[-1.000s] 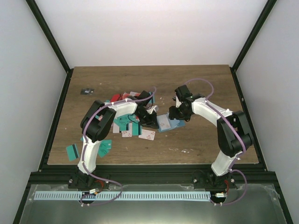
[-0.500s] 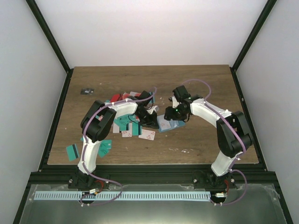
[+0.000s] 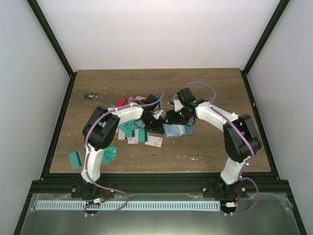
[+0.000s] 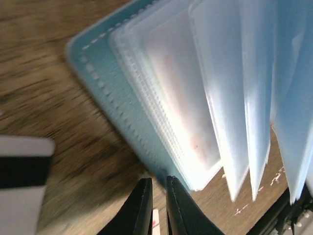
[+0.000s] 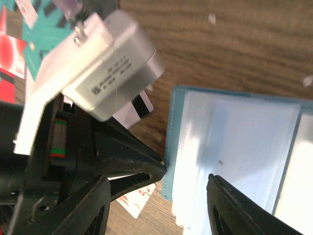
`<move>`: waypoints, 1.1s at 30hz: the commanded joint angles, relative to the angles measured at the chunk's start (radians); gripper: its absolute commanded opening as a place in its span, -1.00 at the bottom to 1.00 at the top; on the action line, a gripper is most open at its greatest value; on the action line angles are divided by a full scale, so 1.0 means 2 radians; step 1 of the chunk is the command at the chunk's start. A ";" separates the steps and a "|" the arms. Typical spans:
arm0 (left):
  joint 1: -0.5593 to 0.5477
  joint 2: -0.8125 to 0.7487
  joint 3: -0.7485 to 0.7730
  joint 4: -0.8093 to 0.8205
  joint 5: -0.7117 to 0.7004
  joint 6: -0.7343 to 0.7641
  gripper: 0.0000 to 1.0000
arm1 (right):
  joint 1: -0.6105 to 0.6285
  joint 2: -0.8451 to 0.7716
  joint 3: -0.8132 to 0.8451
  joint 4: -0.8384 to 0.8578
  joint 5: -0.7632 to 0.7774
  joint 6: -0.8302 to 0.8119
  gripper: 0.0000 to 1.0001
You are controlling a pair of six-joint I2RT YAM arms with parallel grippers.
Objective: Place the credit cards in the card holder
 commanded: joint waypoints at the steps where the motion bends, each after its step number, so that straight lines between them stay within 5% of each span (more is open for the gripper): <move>1: 0.002 -0.056 -0.001 -0.037 -0.057 0.020 -0.73 | 0.005 -0.045 0.048 -0.023 0.012 -0.005 0.14; 12: 0.051 -0.172 -0.068 -0.082 -0.175 0.027 -0.14 | 0.008 -0.116 -0.044 0.062 -0.089 0.045 0.17; 16: 0.085 -0.190 -0.110 -0.072 -0.186 0.027 -0.09 | 0.015 -0.085 -0.060 0.117 -0.152 0.089 0.19; 33: 0.102 -0.139 -0.168 0.009 -0.097 0.031 -0.17 | 0.068 0.109 0.008 0.157 -0.146 0.190 0.17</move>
